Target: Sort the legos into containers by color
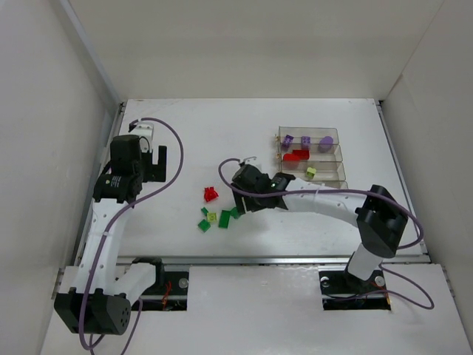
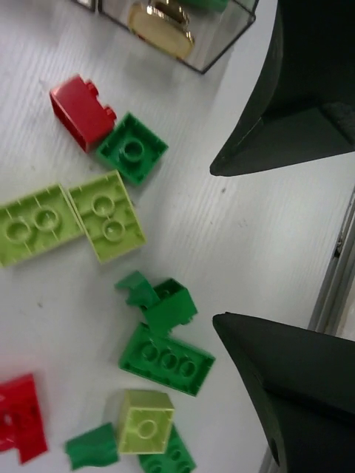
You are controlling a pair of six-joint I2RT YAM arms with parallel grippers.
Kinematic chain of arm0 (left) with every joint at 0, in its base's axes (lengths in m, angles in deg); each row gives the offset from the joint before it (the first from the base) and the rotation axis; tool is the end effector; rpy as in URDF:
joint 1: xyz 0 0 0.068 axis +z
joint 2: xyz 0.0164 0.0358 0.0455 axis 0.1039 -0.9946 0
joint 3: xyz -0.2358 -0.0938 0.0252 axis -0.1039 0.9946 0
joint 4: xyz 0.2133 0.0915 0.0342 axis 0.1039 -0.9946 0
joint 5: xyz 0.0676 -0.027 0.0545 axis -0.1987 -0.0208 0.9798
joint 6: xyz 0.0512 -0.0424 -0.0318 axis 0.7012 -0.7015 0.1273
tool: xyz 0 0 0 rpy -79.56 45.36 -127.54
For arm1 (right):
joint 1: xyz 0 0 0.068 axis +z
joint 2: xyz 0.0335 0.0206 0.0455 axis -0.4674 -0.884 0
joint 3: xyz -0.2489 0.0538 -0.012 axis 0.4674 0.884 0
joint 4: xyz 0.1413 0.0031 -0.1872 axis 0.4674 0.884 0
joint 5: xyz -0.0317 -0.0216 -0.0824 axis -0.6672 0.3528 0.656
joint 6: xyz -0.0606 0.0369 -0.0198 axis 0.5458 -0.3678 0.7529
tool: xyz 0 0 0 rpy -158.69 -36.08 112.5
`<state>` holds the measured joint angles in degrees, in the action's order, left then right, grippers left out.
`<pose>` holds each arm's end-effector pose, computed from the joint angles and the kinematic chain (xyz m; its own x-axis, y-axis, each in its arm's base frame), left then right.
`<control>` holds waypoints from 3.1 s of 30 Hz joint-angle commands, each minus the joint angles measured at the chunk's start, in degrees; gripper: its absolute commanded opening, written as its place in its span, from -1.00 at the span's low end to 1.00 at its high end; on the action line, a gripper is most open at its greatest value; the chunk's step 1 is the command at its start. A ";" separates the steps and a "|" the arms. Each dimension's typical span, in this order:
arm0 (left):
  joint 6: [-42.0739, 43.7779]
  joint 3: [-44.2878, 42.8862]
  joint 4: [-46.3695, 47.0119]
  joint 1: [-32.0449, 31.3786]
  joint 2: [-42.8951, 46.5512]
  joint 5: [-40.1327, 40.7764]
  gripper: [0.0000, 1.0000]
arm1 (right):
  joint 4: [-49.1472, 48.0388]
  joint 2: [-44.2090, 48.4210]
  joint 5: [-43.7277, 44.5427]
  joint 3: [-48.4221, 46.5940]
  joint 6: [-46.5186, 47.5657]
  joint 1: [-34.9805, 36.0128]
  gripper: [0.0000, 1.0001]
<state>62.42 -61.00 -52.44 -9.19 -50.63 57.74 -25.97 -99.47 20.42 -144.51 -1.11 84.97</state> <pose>0.2130 -0.0041 0.3233 -0.5094 0.1898 -0.8393 0.0290 0.9786 0.2037 0.1965 0.2716 0.1973 -0.7865 -0.2739 -0.5536 -0.3657 0.9288 0.0599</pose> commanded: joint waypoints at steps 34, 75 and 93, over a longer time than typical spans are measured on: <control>1.05 -0.07 0.95 0.06 2.81 -3.20 0.95 | -4.01 -13.99 4.87 -2.64 -13.48 -8.32 0.31; 1.05 0.99 1.48 0.06 3.34 -2.67 0.97 | -1.55 16.51 10.49 11.34 -0.29 -27.48 0.22; -0.09 0.99 2.09 0.06 3.34 -0.65 1.00 | -6.38 12.14 -0.92 3.86 7.97 -1.03 0.86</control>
<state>63.12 -60.45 -52.16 -8.88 -48.62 55.73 -29.40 -84.02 24.49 -138.72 4.88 83.28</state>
